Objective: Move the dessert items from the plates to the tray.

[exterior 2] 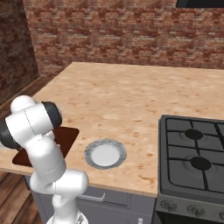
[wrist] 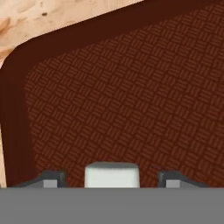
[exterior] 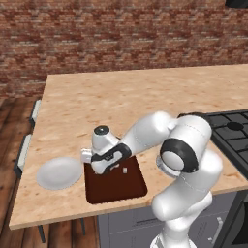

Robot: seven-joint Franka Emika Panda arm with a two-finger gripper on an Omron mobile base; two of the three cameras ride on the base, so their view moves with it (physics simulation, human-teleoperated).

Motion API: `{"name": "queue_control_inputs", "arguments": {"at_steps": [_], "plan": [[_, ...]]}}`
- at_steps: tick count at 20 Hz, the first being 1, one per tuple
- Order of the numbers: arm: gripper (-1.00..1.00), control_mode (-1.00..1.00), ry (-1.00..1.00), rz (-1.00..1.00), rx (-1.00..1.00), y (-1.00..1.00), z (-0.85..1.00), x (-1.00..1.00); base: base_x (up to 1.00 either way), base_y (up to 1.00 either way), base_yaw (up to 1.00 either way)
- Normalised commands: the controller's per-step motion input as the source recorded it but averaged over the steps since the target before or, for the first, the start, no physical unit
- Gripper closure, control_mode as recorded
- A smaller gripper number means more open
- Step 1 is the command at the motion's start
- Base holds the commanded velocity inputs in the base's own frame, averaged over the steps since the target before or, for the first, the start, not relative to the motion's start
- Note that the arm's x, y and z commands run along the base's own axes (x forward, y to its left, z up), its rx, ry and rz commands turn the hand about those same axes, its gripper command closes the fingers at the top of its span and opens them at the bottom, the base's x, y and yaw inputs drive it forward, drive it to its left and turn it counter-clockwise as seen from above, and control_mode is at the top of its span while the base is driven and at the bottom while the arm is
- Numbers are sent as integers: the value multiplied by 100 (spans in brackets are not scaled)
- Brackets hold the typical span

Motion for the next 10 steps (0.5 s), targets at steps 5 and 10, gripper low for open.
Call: {"name": "queue_control_inputs", "arguments": {"at_steps": [5, 10], "plan": [[-100, -100, 0, 0, 0, 0, 52, 0, 0, 0, 0], [-100, -100, -11, 0, 7, -44, 89, -70, 0, 0, 0]]}}
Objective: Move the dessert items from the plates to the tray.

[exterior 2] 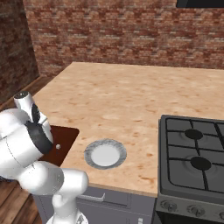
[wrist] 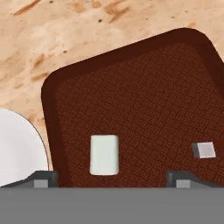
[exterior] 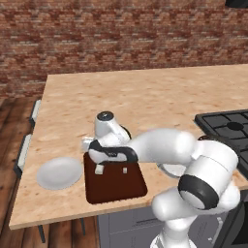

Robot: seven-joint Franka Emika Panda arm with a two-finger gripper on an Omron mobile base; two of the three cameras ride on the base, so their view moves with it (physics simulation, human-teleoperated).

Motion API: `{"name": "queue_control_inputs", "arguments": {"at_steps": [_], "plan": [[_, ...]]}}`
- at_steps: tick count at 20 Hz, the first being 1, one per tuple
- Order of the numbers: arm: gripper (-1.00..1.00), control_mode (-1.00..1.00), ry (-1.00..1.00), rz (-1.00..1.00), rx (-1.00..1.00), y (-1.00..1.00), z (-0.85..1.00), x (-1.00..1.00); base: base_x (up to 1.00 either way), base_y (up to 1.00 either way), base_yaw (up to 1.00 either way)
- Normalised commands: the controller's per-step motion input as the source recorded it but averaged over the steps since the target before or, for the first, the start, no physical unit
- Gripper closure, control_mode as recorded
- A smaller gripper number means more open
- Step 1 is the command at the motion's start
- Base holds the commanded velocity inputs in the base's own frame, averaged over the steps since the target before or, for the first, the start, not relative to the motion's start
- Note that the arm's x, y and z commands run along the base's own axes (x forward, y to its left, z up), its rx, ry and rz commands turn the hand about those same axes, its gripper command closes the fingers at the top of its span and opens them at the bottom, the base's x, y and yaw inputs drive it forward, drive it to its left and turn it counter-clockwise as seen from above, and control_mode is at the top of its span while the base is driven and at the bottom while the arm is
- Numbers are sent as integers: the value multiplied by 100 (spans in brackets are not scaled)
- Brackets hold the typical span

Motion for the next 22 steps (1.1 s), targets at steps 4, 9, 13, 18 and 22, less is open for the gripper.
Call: {"name": "queue_control_inputs", "arguments": {"at_steps": [4, 9, 13, 18, 22], "plan": [[-100, -100, -20, 0, 10, -76, 100, -99, 0, 0, 0], [-100, -100, -35, 0, 6, -57, 100, -100, 0, 0, 0], [-100, -100, -49, 0, 30, -82, 100, -95, 0, 0, 0], [-100, -100, -46, -2, 18, -55, 65, -70, 0, 0, 0], [-100, -100, -6, 0, 2, 0, 0, -8, 0, 0, 0]]}}
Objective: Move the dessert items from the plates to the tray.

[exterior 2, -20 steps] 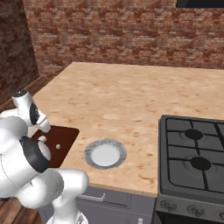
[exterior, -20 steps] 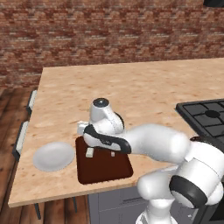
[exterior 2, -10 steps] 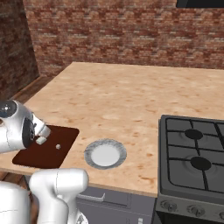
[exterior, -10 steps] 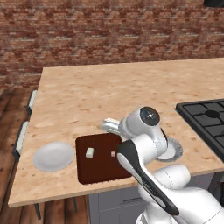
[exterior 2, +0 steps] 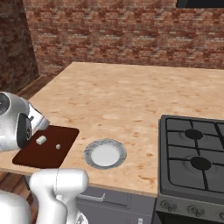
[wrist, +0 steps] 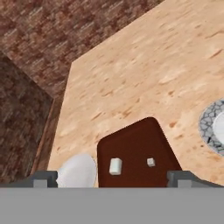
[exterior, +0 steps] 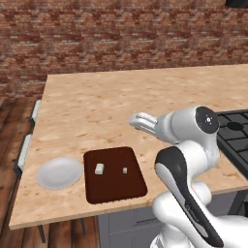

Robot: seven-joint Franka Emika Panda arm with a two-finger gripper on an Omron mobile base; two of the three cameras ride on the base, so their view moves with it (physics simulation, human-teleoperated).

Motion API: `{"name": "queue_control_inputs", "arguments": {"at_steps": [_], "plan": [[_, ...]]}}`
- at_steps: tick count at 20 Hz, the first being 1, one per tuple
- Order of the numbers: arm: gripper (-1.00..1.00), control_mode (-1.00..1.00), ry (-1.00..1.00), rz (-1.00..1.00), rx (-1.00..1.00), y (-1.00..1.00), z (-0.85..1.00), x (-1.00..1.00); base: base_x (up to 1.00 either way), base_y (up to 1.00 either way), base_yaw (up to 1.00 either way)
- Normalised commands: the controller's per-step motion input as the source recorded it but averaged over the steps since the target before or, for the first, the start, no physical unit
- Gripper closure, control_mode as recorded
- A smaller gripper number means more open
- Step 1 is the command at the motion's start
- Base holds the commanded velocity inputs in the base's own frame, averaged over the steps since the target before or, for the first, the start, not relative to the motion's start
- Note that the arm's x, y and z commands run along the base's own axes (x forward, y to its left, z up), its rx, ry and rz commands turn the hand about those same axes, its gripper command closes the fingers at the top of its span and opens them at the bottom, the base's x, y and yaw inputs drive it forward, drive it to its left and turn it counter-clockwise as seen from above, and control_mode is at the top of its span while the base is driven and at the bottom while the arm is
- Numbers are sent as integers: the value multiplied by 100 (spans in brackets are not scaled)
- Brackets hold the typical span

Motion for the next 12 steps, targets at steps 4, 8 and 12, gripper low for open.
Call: {"name": "queue_control_inputs", "arguments": {"at_steps": [4, 8, 12], "plan": [[-100, -100, -48, 0, -1, 0, 10, -78, 0, 0, 0], [-100, -100, -48, 0, -13, 24, 6, -100, 0, 0, 0], [-100, -100, -2, 16, -21, 68, 1, -82, 0, 0, 0]]}}
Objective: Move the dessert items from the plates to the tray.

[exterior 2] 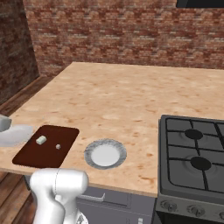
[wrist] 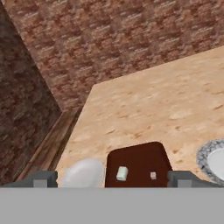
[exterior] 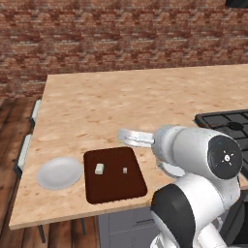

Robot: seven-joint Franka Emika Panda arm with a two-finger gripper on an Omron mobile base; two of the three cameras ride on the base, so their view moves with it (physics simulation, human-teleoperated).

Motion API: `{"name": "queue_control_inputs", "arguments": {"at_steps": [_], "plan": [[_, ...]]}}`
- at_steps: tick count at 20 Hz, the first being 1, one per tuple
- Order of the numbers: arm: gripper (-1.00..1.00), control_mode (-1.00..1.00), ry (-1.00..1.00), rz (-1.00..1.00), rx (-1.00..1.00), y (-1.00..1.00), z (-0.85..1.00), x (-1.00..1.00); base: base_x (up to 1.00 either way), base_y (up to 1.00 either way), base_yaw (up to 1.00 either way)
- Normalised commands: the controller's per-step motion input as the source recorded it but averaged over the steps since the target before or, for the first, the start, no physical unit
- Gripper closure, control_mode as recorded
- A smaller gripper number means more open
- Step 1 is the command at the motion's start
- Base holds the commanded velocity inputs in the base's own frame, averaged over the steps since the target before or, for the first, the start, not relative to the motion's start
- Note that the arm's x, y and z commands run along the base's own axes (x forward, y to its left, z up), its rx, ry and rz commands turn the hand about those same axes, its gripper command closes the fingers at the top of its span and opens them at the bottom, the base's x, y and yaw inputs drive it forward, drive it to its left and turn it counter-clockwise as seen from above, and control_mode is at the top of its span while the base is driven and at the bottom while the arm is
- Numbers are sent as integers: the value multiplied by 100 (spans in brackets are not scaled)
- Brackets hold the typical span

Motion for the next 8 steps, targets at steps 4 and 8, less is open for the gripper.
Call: {"name": "queue_control_inputs", "arguments": {"at_steps": [4, 8], "plan": [[-100, -100, -50, 5, -17, 45, 5, -100, 0, 0, 0], [-100, -100, -53, 0, -22, 45, 1, -100, 0, 0, 0]]}}
